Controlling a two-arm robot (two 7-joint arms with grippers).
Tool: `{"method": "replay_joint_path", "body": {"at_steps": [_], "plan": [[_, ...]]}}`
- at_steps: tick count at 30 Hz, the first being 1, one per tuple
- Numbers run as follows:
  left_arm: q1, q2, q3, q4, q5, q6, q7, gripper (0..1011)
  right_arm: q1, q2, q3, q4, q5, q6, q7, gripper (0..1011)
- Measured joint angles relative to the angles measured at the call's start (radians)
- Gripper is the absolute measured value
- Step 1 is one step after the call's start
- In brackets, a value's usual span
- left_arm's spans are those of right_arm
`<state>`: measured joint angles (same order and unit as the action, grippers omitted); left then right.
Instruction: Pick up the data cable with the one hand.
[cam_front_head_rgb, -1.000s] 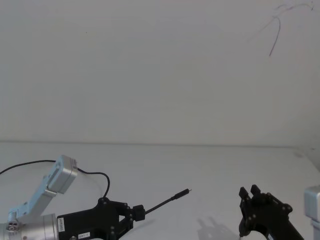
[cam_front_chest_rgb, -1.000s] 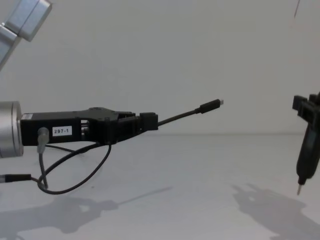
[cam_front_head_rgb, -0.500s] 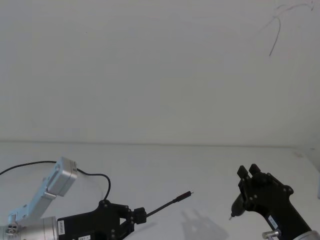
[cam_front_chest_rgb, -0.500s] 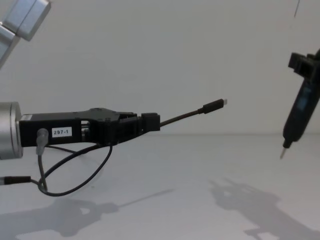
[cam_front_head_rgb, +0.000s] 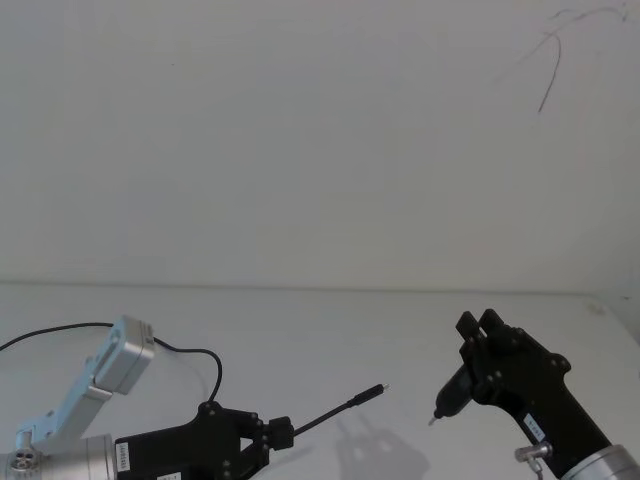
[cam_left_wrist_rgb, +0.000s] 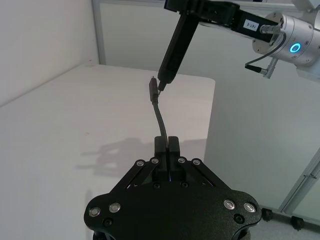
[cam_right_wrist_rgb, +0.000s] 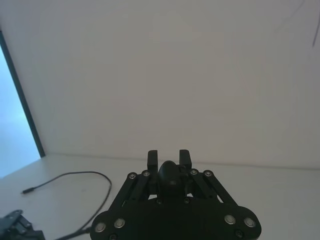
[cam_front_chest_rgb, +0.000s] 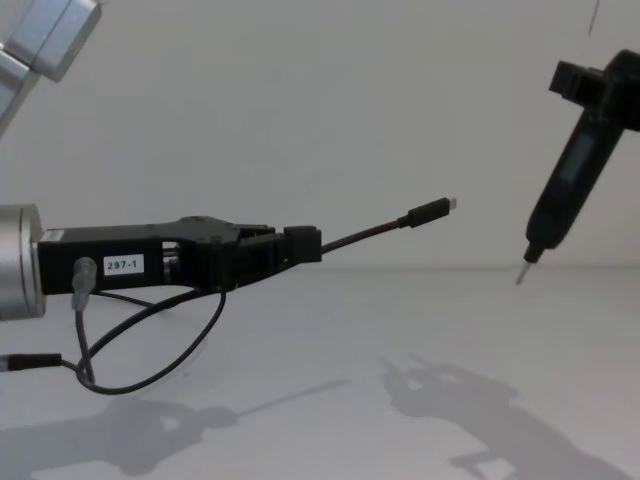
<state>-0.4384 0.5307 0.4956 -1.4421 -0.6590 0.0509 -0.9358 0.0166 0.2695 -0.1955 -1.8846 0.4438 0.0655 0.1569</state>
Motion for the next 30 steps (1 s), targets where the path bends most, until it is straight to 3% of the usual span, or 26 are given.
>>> {"method": "replay_joint_path", "body": {"at_steps": [30], "plan": [[0.002,0.001,0.0,-0.003,-0.001,0.0,0.0,37,0.042,-0.011,0.001,-0.012,0.112,-0.022,0.059,251]]}}
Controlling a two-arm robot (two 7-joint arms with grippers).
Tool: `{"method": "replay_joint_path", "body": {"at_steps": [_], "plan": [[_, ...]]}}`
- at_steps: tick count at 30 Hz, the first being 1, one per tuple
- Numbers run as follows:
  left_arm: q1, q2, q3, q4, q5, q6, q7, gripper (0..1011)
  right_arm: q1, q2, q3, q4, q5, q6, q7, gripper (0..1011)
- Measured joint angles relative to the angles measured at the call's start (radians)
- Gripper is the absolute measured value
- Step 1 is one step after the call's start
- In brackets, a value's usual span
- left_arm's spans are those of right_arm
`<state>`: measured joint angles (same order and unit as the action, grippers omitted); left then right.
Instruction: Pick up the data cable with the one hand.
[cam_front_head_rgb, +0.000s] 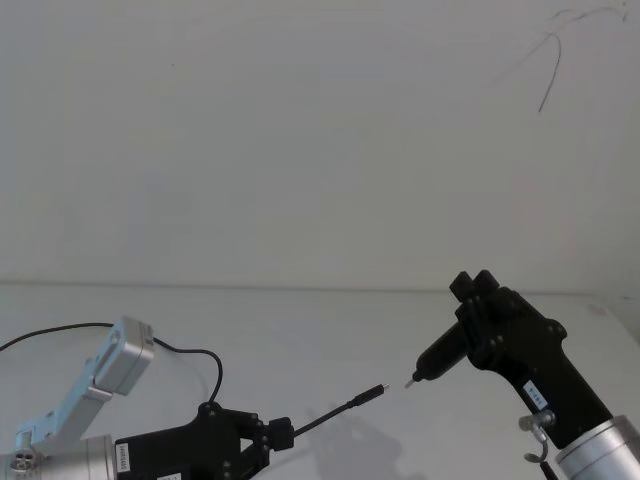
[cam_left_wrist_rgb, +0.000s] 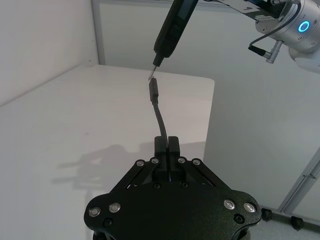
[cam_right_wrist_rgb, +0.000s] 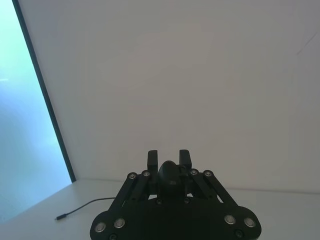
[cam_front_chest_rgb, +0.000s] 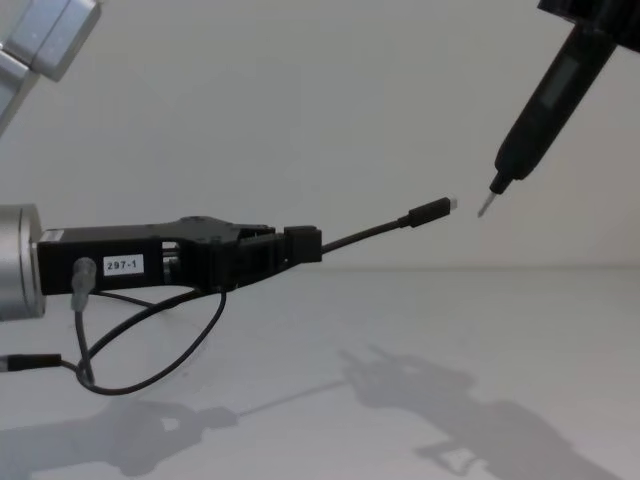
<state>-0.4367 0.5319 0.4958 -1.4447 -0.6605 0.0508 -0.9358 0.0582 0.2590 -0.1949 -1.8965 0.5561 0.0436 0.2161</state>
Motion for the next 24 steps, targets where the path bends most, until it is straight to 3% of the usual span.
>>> {"method": "replay_joint_path", "body": {"at_steps": [24], "plan": [[0.0,0.0,0.0,0.0,0.0,0.0,0.0,37,0.012,0.008,0.002,0.009,0.082,0.016,0.024,251]]}}
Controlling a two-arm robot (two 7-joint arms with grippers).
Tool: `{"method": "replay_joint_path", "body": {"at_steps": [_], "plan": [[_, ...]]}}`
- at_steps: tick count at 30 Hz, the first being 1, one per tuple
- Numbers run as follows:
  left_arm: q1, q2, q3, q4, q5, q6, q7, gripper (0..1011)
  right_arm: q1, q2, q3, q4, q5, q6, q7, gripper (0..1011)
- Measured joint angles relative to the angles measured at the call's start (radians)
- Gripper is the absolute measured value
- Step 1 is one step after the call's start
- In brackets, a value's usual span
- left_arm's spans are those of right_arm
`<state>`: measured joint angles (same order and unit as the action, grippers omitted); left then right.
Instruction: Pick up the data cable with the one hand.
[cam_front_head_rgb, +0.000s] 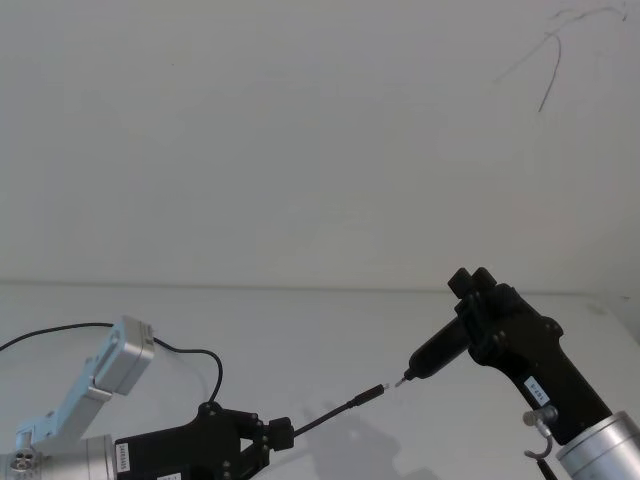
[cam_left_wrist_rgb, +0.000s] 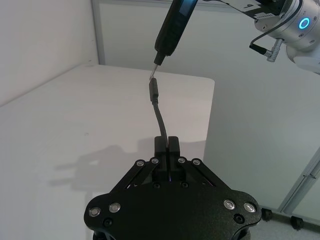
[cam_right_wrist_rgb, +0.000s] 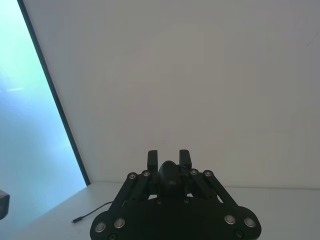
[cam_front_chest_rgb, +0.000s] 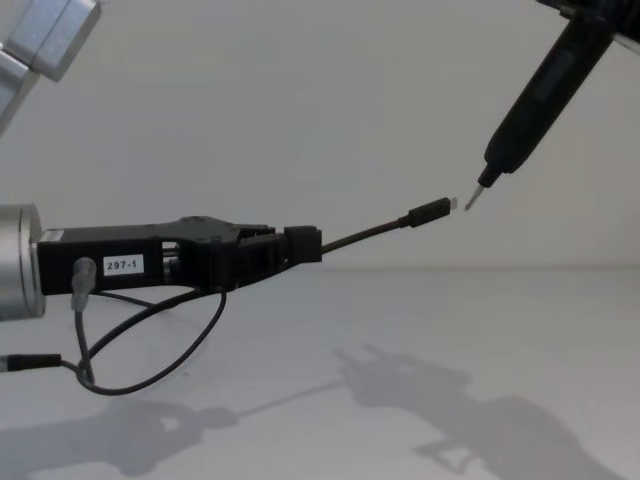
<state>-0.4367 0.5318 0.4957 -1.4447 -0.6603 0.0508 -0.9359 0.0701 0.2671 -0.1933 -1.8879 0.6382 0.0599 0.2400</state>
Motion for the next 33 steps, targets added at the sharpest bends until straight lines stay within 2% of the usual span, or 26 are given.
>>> {"method": "replay_joint_path", "body": {"at_steps": [16,33], "plan": [[0.0,0.0,0.0,0.0,0.0,0.0,0.0,37,0.001,0.009,-0.006,-0.003,0.041,0.008,0.008,251],[0.0,0.0,0.0,0.0,0.0,0.0,0.0,37,0.002,0.019,-0.015,-0.007,0.063,0.009,0.014,251]]}}
